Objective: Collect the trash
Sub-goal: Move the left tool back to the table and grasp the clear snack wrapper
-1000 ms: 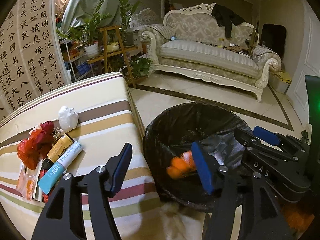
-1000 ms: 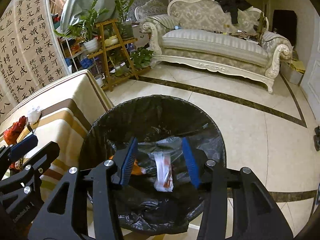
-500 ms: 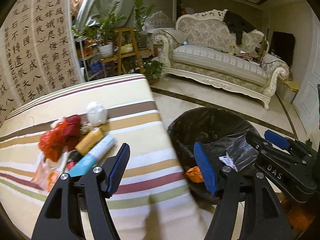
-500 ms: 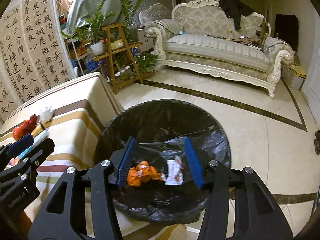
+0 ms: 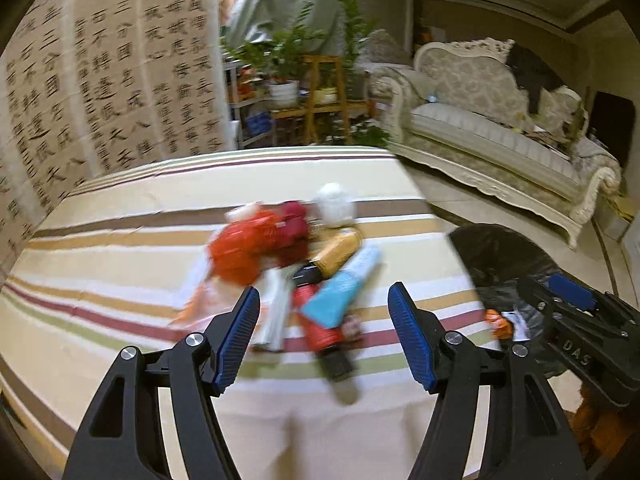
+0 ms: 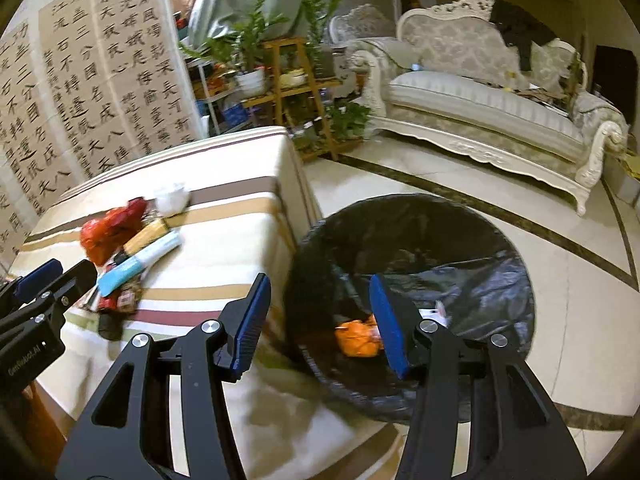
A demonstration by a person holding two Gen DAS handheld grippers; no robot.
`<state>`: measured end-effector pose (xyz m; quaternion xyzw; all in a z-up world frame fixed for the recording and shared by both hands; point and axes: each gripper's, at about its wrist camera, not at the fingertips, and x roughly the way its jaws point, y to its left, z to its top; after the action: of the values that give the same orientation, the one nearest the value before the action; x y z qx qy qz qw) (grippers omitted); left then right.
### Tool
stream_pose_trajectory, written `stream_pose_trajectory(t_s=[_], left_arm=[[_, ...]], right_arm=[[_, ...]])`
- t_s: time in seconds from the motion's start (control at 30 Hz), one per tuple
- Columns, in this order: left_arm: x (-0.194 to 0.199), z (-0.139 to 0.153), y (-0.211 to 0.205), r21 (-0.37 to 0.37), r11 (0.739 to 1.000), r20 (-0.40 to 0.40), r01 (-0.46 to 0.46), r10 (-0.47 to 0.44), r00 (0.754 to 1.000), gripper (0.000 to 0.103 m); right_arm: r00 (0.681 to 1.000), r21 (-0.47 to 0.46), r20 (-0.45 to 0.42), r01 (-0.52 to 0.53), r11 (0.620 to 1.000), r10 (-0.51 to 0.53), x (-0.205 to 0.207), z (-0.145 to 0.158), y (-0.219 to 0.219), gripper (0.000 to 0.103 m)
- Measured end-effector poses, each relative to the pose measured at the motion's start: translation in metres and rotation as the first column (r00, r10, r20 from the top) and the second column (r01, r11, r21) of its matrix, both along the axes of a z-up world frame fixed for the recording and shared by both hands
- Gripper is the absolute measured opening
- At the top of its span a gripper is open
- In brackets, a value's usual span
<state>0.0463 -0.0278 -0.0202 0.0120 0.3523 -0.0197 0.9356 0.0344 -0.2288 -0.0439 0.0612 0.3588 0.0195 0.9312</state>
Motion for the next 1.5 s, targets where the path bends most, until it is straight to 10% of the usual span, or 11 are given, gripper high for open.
stream_pose_trajectory(t_s=[1.5], left_arm=[[0.003, -0.034, 0.094, 0.008, 0.986, -0.16, -0.166, 0.165, 0.973, 0.067]], right_arm=[[0.987, -0.005, -0.045, -0.156, 0.988, 0.155, 0.003, -0.005, 0.071, 0.051]])
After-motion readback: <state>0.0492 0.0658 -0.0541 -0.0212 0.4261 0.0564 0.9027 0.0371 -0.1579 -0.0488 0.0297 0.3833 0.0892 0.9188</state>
